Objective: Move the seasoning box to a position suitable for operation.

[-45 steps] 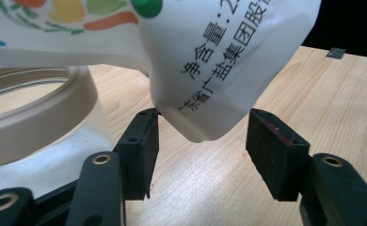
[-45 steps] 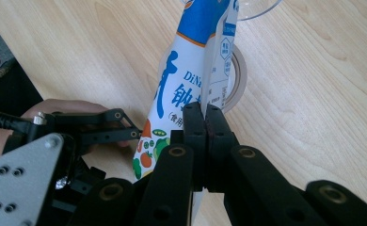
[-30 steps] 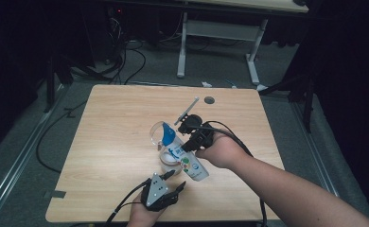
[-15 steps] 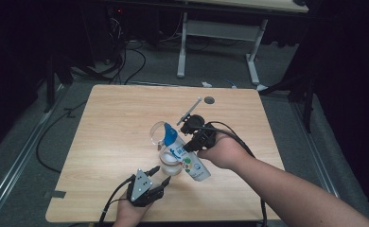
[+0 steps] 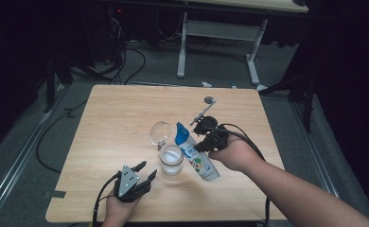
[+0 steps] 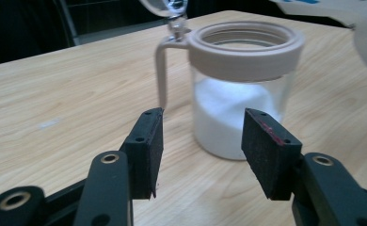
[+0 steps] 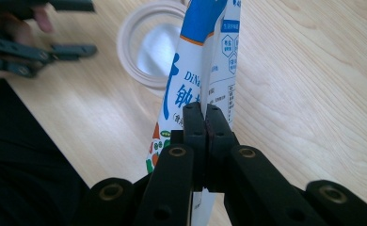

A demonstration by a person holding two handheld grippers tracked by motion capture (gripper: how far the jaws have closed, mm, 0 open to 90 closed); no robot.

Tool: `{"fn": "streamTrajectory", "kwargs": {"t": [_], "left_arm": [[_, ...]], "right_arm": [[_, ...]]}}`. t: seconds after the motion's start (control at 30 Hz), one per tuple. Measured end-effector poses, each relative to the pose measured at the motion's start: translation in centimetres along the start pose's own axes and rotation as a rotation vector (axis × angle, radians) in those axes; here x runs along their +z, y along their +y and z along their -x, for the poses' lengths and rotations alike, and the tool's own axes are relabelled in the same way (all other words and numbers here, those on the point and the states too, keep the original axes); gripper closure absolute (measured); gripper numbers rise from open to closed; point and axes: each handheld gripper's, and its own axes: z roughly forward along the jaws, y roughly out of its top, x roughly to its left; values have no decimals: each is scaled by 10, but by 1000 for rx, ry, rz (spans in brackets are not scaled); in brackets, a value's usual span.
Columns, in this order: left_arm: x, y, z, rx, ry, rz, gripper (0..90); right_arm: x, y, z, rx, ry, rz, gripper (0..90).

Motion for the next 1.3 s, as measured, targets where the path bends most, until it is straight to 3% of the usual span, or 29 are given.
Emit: {"fn": "streamTrajectory", "kwargs": {"t": [0.27,0.87,1.1,1.13,1.3], "left_arm": [[-2,-1,-8,-50,-4,4,492],[-7,0,-17,-71,17,1,498],[-7,0,-19,-80,14,-11,499],[-7,0,-20,-82,16,-12,499],[-7,0,-22,-97,16,-13,494]], "right_arm": [[3,-16,23,54,-33,-10,897],[17,-59,84,184,-91,-25,897],[16,-71,100,227,-115,-25,897],[17,-72,102,216,-132,-23,896],[20,-77,107,240,-122,-27,896]]}}
